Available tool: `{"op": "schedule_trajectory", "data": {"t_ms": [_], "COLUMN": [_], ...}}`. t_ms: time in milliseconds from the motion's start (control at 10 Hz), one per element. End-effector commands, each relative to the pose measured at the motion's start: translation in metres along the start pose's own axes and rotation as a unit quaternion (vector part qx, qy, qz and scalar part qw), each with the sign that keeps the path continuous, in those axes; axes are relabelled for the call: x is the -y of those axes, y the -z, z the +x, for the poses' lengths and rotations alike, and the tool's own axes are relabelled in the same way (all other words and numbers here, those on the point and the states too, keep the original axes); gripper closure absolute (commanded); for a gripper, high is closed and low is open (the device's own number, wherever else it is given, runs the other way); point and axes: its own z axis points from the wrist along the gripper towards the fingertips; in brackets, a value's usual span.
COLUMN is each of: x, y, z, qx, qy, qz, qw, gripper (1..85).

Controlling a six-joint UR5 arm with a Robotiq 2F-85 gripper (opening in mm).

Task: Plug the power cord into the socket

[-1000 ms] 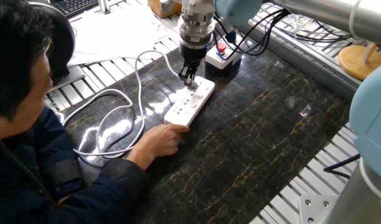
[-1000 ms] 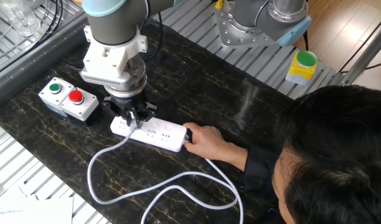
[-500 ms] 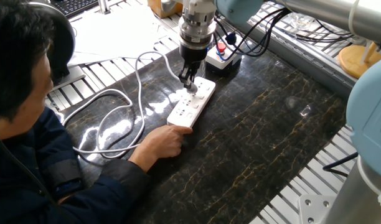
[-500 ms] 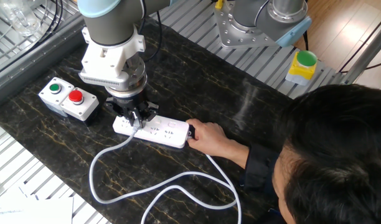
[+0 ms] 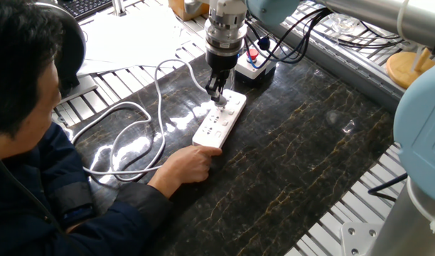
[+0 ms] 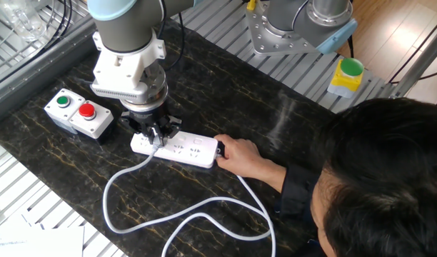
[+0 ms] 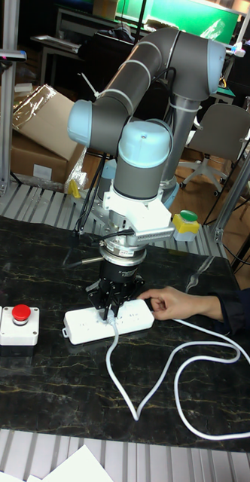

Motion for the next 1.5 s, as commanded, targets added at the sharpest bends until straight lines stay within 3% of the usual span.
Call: {"op": "schedule_trajectory", "data": {"t_ms": [0, 400, 1400], "x": [-0.0014, -0.0043, -0.0002], "y": [-0.0004, -0.0003, -0.0002], "z": [-0.0018, -0.0029, -0.0011], "qx": [0.003, 0.004, -0.003], "qy": [0.000, -0.007, 0.005], "qz": [-0.006, -0.011, -0.002], "qw": [1.0000, 0.9999, 1.0000], "gripper": [84.0, 84.0, 84.0]}}
